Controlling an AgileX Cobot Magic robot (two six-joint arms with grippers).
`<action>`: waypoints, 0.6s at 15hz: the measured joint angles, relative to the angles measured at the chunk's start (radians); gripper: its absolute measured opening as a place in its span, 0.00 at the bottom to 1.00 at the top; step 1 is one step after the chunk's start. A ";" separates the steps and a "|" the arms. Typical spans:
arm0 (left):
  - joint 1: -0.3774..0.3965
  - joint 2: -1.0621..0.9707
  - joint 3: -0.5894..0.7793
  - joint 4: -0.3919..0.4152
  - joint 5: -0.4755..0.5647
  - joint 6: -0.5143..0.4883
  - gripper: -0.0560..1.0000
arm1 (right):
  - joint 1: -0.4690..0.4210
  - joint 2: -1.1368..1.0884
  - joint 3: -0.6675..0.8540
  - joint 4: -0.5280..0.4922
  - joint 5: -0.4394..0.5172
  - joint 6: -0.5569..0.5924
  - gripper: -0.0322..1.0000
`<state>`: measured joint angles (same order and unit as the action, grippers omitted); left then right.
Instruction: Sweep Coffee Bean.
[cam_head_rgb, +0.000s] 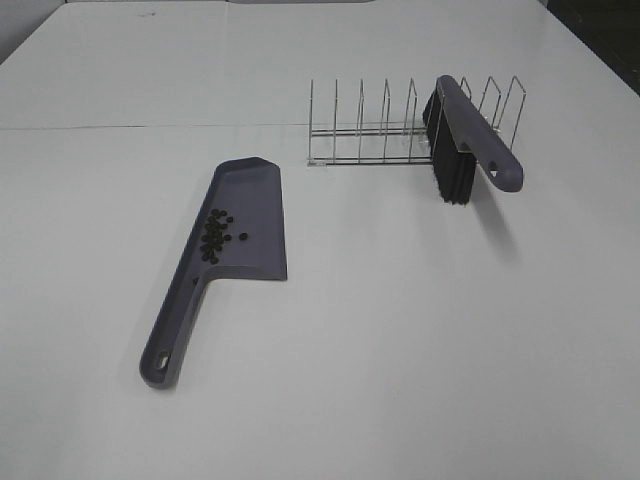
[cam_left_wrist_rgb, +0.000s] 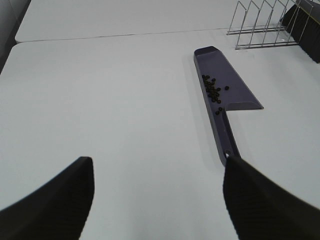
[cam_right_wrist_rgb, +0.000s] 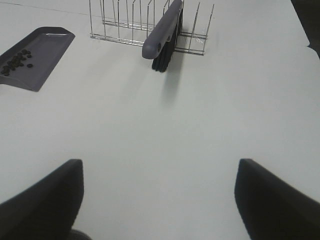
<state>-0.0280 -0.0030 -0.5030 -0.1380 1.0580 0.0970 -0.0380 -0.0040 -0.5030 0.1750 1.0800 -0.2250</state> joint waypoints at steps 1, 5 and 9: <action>0.000 0.000 0.000 0.000 0.000 0.000 0.70 | 0.000 0.000 0.000 0.000 0.000 0.000 0.74; 0.000 0.000 0.000 0.000 0.000 0.000 0.70 | -0.001 0.000 0.000 0.000 0.000 0.000 0.74; 0.000 0.000 0.000 0.000 0.000 0.000 0.70 | -0.001 0.000 0.000 0.000 0.000 0.000 0.74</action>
<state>-0.0280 -0.0030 -0.5030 -0.1380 1.0580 0.0970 -0.0390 -0.0040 -0.5030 0.1750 1.0800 -0.2250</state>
